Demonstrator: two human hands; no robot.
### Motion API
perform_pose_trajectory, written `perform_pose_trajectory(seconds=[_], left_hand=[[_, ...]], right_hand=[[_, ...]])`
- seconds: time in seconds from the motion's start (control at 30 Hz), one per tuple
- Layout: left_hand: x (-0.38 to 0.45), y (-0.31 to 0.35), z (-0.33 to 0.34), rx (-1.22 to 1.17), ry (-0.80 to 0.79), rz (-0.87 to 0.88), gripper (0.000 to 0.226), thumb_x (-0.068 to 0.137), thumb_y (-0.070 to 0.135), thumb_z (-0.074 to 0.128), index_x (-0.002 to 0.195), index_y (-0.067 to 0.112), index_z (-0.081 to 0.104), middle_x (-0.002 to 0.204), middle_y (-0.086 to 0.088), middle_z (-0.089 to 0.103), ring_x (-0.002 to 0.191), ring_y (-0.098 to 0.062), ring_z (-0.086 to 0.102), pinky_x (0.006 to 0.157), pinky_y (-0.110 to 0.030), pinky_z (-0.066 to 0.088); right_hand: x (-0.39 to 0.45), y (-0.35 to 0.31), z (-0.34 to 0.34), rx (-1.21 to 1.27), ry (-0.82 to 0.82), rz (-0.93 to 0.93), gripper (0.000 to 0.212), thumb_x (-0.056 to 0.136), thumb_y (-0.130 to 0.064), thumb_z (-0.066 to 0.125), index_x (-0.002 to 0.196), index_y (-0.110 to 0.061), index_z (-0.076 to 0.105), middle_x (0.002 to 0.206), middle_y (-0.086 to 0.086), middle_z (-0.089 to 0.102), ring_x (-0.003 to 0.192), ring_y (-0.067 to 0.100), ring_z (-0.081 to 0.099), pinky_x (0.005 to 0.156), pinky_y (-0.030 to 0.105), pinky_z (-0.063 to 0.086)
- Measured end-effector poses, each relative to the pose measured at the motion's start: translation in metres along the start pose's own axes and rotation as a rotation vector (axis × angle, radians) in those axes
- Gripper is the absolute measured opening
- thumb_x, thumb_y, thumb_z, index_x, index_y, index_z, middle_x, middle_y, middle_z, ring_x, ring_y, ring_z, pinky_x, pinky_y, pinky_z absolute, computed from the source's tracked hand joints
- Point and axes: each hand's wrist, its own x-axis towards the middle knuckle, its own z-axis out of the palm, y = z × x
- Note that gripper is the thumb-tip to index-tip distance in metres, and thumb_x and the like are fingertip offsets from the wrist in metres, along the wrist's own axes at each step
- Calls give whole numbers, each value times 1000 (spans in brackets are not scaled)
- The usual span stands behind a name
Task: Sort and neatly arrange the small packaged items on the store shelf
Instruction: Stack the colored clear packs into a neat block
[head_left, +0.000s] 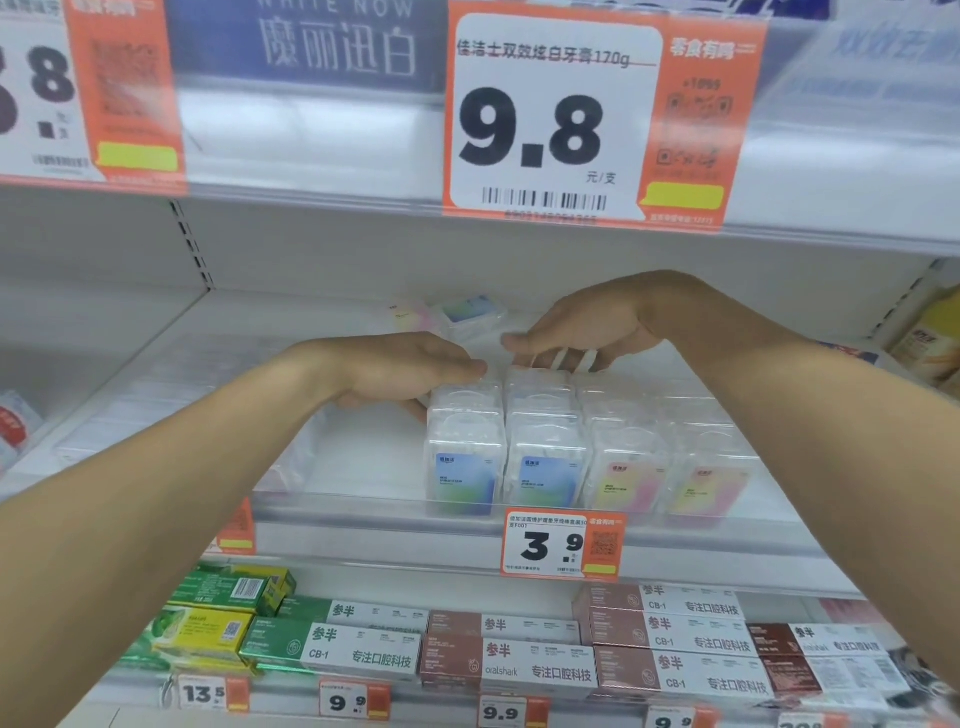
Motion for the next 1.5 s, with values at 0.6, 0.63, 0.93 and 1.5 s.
perform_pose_trajectory(seconds=[0.6, 0.63, 0.93, 1.5], left_hand=[[67, -21, -73, 600, 513, -197, 42, 90, 35, 60, 121, 7, 55, 134, -14, 52, 123, -32, 50, 98, -34, 41], [74, -25, -75, 584, 436, -247, 67, 86, 43, 64, 140, 11, 39, 143, -11, 44, 129, -30, 46, 104, -36, 39], [87, -26, -73, 670, 341, -262, 112, 44, 74, 80, 136, 19, 49, 140, -4, 45, 126, -27, 45, 104, -37, 43], [15, 9, -37, -169, 714, 354, 42, 69, 23, 86, 104, 10, 68, 96, -2, 68, 79, -8, 68, 61, -25, 58]], right_hand=[[140, -39, -24, -187, 391, 79, 96, 66, -64, 79, 138, -7, 51, 135, 7, 55, 92, 29, 72, 90, 42, 57], [138, -36, -26, -153, 344, 78, 102, 64, -61, 83, 141, -5, 47, 138, 9, 53, 96, 28, 72, 91, 42, 57], [97, -15, -27, -62, 291, -21, 65, 61, -16, 94, 116, -1, 65, 126, 13, 63, 87, 25, 69, 64, 29, 61], [16, 14, -4, 113, -5, -73, 33, 92, -54, 57, 105, -24, 64, 90, -13, 52, 83, 16, 47, 86, 27, 44]])
